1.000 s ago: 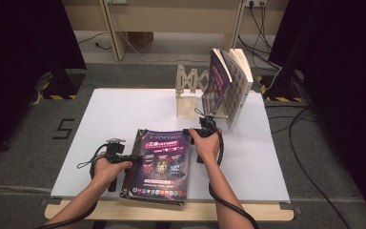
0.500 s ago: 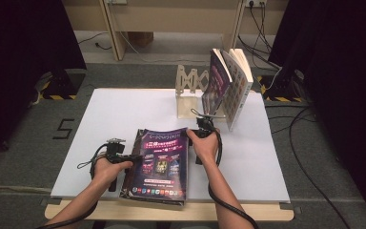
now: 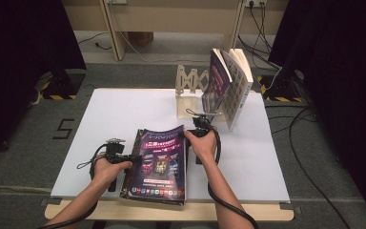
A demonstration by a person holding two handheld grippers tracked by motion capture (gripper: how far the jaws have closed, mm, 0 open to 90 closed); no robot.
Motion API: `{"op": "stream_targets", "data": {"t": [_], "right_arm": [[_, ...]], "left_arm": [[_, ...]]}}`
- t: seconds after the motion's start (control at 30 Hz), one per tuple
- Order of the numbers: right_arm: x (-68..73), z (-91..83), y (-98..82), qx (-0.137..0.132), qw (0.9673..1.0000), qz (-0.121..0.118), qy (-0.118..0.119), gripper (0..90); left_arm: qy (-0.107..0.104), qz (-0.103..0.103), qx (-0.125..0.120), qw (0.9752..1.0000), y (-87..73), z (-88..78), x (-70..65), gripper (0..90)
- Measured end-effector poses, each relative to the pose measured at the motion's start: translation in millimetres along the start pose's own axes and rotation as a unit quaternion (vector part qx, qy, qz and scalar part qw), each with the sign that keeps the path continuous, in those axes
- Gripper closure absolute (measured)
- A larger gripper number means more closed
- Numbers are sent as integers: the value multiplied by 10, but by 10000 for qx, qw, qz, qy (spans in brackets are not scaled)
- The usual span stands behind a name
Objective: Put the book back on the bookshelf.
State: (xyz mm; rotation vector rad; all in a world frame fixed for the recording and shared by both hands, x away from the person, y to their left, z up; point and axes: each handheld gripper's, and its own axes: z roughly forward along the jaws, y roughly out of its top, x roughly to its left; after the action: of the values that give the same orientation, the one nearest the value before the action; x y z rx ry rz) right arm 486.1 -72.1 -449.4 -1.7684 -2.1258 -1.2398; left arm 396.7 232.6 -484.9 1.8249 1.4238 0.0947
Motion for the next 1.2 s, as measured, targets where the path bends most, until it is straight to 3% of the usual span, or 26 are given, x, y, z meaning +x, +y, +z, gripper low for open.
{"op": "stream_targets", "data": {"t": [0.13, 0.2, 0.43, 0.77, 1.2], "right_arm": [[41, -46, 6, -95, 9999, 15, 56, 819], [53, -87, 7, -190, 9997, 58, 141, 826], [96, -324, 8, -611, 9980, -81, 148, 831], [148, -593, 16, -947, 9951, -255, 97, 831], [214, -819, 26, -1244, 9914, -408, -7, 832]], "left_arm": [[-161, -114, -42, 9998, -16, -7, 19, 704], [-233, -136, -205, 9994, -20, -42, 13, 691], [-87, -43, -696, 9975, -33, -219, 22, 607], [227, 131, -815, 9963, -123, -284, 38, 511], [238, 46, -895, 9957, -157, -325, 64, 487]]}}
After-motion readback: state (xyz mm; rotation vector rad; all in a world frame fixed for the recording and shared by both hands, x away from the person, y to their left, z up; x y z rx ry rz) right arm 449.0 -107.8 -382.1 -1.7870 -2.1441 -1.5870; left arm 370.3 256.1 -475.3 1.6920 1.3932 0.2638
